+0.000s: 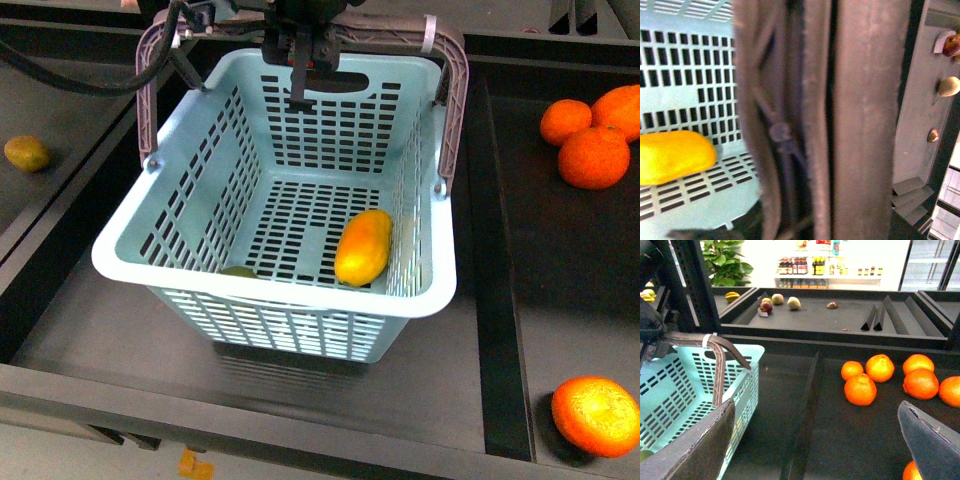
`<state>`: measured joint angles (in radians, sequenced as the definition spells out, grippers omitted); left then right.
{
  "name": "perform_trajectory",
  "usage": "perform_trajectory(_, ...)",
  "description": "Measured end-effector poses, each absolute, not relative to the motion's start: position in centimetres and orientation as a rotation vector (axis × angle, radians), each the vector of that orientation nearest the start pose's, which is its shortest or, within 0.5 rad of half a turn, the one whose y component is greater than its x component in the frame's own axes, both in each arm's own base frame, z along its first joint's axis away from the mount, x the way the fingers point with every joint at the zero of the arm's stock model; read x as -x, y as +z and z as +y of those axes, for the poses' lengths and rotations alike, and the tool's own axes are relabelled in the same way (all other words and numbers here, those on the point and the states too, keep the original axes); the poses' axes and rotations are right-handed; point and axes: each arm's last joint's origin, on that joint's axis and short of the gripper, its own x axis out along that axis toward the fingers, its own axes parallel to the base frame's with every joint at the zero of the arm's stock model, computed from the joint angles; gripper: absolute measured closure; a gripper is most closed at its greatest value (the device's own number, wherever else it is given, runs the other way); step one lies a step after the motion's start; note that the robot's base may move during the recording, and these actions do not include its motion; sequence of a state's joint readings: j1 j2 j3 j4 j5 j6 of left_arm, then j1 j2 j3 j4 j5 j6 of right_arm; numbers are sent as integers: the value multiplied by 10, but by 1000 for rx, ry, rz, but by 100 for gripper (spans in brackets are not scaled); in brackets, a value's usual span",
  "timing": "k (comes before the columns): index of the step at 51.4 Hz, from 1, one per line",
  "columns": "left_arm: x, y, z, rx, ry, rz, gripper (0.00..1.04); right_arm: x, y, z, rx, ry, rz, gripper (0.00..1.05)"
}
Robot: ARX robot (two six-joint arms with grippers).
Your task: Pick mango and avocado into basket
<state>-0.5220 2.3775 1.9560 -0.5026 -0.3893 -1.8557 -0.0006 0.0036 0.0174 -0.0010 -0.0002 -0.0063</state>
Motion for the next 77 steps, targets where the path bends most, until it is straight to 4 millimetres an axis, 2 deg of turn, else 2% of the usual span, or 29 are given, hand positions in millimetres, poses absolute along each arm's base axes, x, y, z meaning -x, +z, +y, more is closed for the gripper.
perform_trajectory(2,-451,163,-248,1335,641,645,71,-97,169,0,6,0,-12,9)
perform_trajectory(8,-444,161,-247,1361,646,635,43,-97,169,0,6,0,-13,9)
perform_trajectory(14,-434,179,-240,1418,625,579,21,-97,169,0,6,0,-13,9)
perform_trajectory(18,-420,197,-230,1443,633,530,8,-97,169,0,6,0,-12,9)
perform_trajectory(28,-362,237,-194,1369,722,491,9,-97,169,0,6,0,-12,9)
perform_trajectory(38,-308,257,-167,1341,710,479,9,-97,169,0,6,0,-12,9)
perform_trajectory(41,-300,252,-160,1237,443,449,20,-97,169,0,6,0,-13,9)
perform_trajectory(44,-283,231,-135,907,150,318,36,-97,169,0,6,-2,-12,9)
perform_trajectory(47,-271,224,-116,679,37,163,47,-97,169,0,6,-1,-13,9)
perform_trajectory(51,-253,226,-92,396,-3,18,61,-97,169,0,6,-1,-13,9)
perform_trajectory(54,-240,224,-78,240,-2,-18,72,-97,169,0,6,0,-13,9)
perform_trajectory(62,-213,202,-53,57,-11,13,102,-97,169,0,6,-1,-12,9)
perform_trajectory(77,-170,183,-21,16,-8,9,103,-97,169,0,6,-1,-13,9)
